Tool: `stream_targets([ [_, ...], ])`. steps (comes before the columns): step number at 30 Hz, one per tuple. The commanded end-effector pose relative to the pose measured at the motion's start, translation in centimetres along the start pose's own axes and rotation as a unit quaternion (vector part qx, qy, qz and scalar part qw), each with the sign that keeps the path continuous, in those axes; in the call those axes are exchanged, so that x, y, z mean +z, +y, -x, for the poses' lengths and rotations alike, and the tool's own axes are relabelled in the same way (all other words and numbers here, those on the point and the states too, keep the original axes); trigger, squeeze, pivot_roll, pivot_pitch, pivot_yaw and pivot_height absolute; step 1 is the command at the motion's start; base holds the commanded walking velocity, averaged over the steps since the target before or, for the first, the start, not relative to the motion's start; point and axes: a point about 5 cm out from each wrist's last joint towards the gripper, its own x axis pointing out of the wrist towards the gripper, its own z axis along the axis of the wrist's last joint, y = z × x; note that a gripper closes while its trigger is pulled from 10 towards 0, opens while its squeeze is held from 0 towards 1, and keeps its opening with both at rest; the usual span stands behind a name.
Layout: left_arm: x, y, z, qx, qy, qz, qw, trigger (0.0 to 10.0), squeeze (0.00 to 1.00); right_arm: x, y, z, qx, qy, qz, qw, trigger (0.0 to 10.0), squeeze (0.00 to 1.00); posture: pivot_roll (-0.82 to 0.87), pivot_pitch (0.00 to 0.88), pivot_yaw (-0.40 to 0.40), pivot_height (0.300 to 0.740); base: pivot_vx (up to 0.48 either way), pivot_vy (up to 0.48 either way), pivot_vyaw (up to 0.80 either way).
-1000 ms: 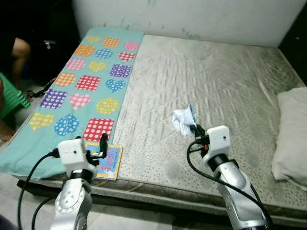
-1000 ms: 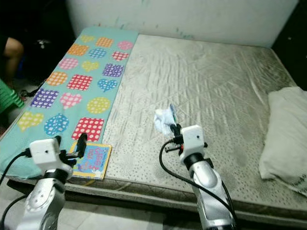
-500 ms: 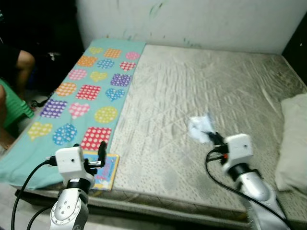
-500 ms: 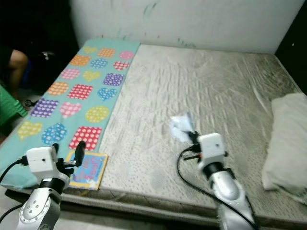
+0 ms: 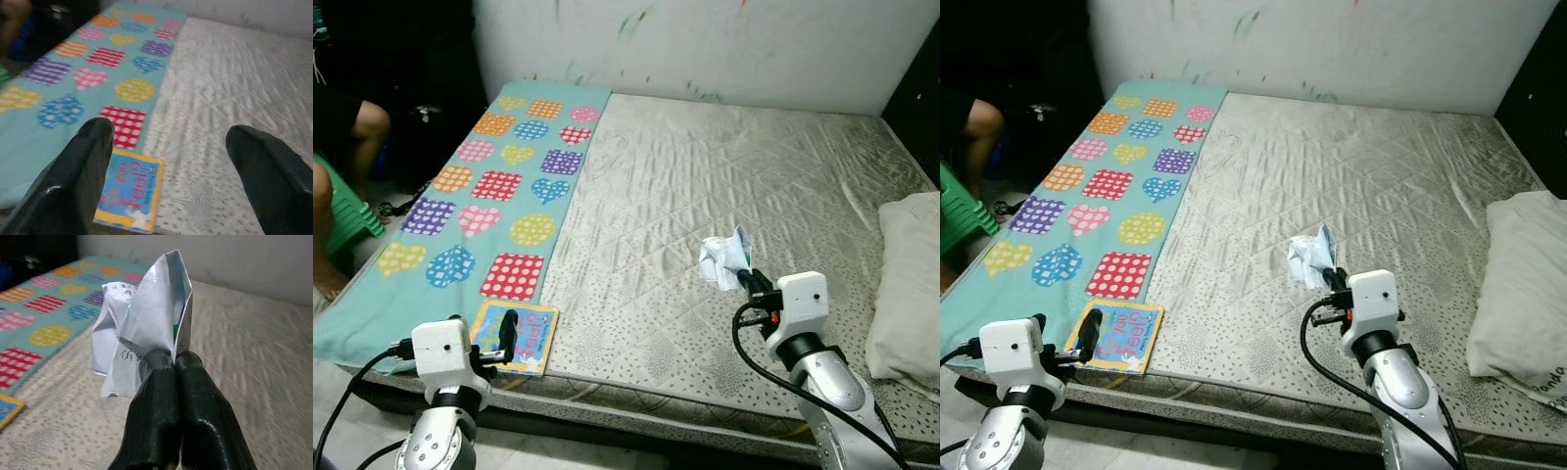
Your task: Clean up the room
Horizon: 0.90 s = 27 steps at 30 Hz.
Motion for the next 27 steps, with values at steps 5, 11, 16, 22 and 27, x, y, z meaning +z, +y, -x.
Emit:
stream_targets([
  [5, 0.3, -0.3, 0.0, -0.008, -0.001, 0.001, 1.0, 10.0, 0.0, 0.2, -0.3, 0.2, -0.003, 0.002, 0.001, 1.0, 10.0, 0.0, -0.11, 0.097, -0.023, 0.74, 0.0, 0.469, -0.12],
  [11, 0.3, -0.4, 0.0, -0.01, 0.001, 0.003, 1.0, 10.0, 0.0, 0.2, -0.3, 0.3, 0.0, 0.005, 0.003, 1.0, 10.0, 0.0, -0.11, 0.097, -0.024, 0.74, 0.0, 0.48, 0.0],
  [16, 0.3, -0.5, 0.0, -0.012, -0.001, 0.0, 1.0, 10.0, 0.0, 0.2, -0.3, 0.3, 0.003, 0.006, 0.006, 1.0, 10.0, 0.0, -0.12, 0.099, -0.028, 0.74, 0.0, 0.434, 0.0],
  [22, 0.7, -0.9, 0.0, -0.039, -0.019, 0.012, 0.999, 10.0, 0.0, 0.2, -0.2, 0.2, 0.008, 0.006, 0.011, 1.0, 10.0, 0.0, -0.12, 0.099, -0.028, 0.74, 0.0, 0.0, 0.0],
  [27, 0.8, -1.2, 0.1, -0.053, -0.025, 0.019, 0.998, 10.0, 0.0, 0.2, -0.1, 0.1, 0.013, 0.006, 0.016, 1.0, 10.0, 0.0, -0.12, 0.095, -0.033, 0.74, 0.0, 0.0, 0.0],
])
